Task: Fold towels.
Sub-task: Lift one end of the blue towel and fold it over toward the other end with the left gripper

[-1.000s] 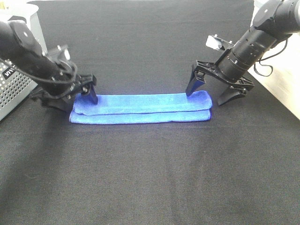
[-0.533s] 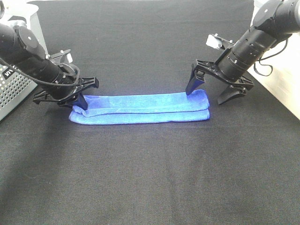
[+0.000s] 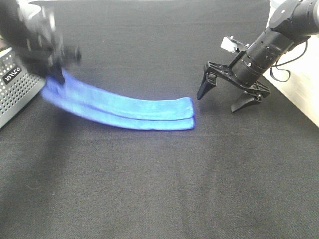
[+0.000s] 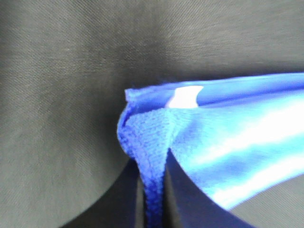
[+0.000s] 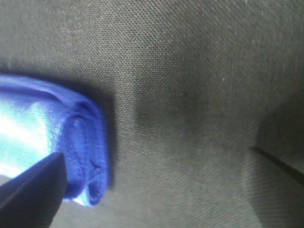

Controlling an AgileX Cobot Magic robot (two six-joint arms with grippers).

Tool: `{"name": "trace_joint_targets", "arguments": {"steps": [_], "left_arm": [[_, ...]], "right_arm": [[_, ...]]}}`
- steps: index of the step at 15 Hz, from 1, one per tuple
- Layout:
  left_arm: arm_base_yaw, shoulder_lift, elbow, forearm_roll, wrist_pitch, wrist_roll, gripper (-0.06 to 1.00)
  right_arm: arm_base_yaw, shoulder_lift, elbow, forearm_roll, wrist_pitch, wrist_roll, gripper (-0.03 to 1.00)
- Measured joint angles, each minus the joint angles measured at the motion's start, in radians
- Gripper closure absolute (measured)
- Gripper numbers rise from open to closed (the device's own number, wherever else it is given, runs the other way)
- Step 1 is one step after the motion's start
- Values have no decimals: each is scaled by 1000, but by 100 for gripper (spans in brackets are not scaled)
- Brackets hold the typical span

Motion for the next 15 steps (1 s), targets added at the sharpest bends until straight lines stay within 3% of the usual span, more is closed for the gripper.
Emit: {"name": "trace_joint_targets", "arguments": {"steps": [2,5,6,10,12,15], "left_arm": [[-73,-1,-86,-58,43,-27,89],[-203,38,-148,-124,17,-84,89],[-203,38,-148,-124,17,-84,89],[-319,230,-248,-173,-74,-196,88],[-345,291,-296,-193,-107,-251,74],[-361,317,-316,-302,-194,-279,39]], "right_arm": [[0,0,-1,0,26,2,3],[0,-28,-1,0,46,2,3],[0,-28,-1,0,46,2,3],[0,-137,-3,-43,71,2,3],[0,-168,-3,-70,73,24,3],[0,-196,-3,-85,95,47,3]]}}
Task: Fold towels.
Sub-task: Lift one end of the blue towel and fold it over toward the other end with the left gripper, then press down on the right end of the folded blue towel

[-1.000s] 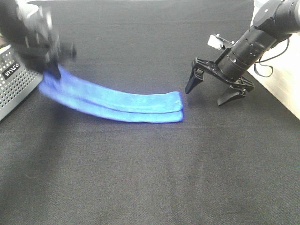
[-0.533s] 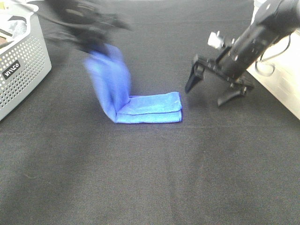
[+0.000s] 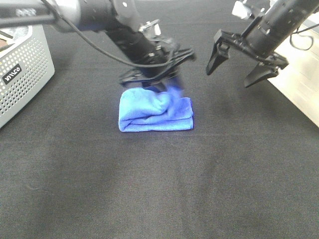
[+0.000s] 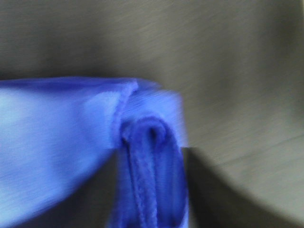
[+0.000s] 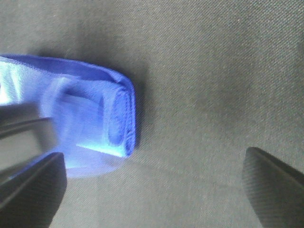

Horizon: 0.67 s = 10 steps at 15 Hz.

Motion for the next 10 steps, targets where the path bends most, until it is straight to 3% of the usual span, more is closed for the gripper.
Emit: {"name": "trace_joint_targets", "arguments": {"steps": [2,5,7,10], "left_arm": [[2,0,0,-57,-42,0,31],[62,-51,0,37,-33,0,30],[143,-110,0,132,-6,0,30],[259,-177,-4,206,58,1,30]], "right_arm": [[0,-15,0,-1,2,0,3],[0,-22,0,44,23,-2,3],[0,-22,0,192,27,-64,3],[22,3,0,490,34,-248,3]]}}
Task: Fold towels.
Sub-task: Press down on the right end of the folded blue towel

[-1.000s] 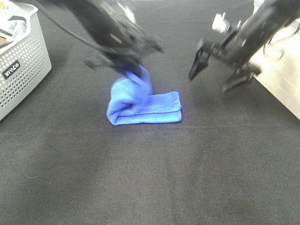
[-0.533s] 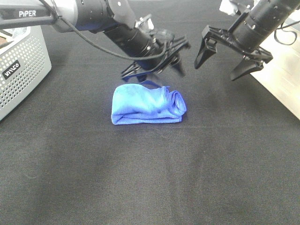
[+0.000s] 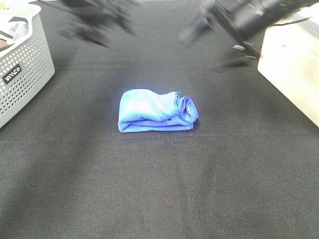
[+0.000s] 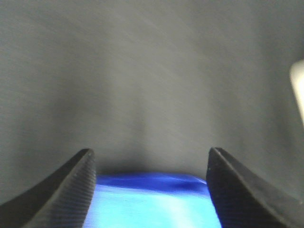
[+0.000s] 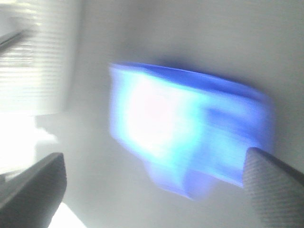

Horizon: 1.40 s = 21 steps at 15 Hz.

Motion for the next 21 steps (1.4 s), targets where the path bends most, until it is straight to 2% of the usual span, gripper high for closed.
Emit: {"name": "trace_joint_targets", "arguments": {"steps": [3,5,7,10,15,17,18,21], "left_arm": [[74,-34,0,31,67,0,30],[87,-38,0,40,87,0,30],[87,-38,0,42,103,0,30],[87,-38,0,44,131,8,30],[87,-38,0,49,141,26,30],[87,-38,0,49,146,26,30],[87,-38,0,49,161,34,30],[87,-58,0,57,218,89,30]], "right_arm": [[113,93,0,163,-9,-148,3],[165,172,-1,211,-34,-193,3],[154,240,-9,219,-82,-199,3],[92,279,-15,130,-119,-157,3],[45,265,-15,72,-25,-143,3],[45,256,-15,50,-19,-134,3],[45,243,-15,17,-18,-111,3],[45,176,-15,-193,-51,17,3]]}}
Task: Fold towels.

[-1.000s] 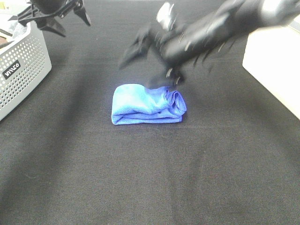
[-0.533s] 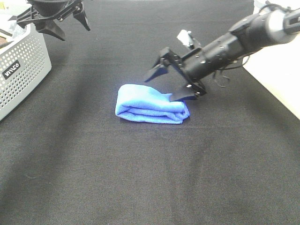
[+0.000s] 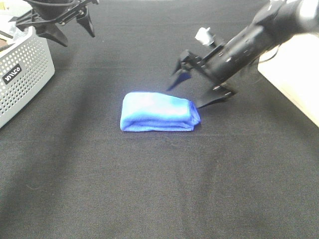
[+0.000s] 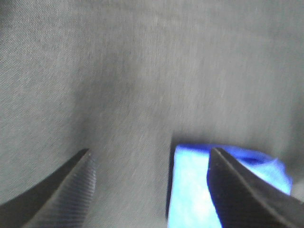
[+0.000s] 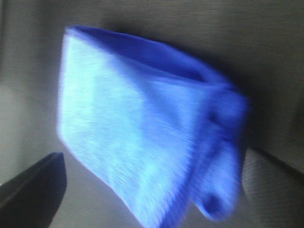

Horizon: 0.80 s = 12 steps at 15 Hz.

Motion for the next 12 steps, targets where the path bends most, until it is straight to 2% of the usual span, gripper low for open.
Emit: {"name": "trace_joint_targets", "arguments": {"steps": [3,5,7,10,11,12], "left_arm": [[0,-81,0,60,108,40,30],[0,-160,0,112,203,79,30],[0,-253,8,142,216,127,30],[0,-460,163,186,216,146,30],[0,-602,311,217,217,159,30],[0,-643,355,217,218,164,30]], "right_arm": [[0,-79,0,-189,19,102,3],[0,-178,0,-247,67,136,3],[0,-260,0,-280,144,164,3],[0,-371,16,-345,238,201,3],[0,-447,76,-379,247,211,3],[0,-477,108,-386,247,213,3]]}}
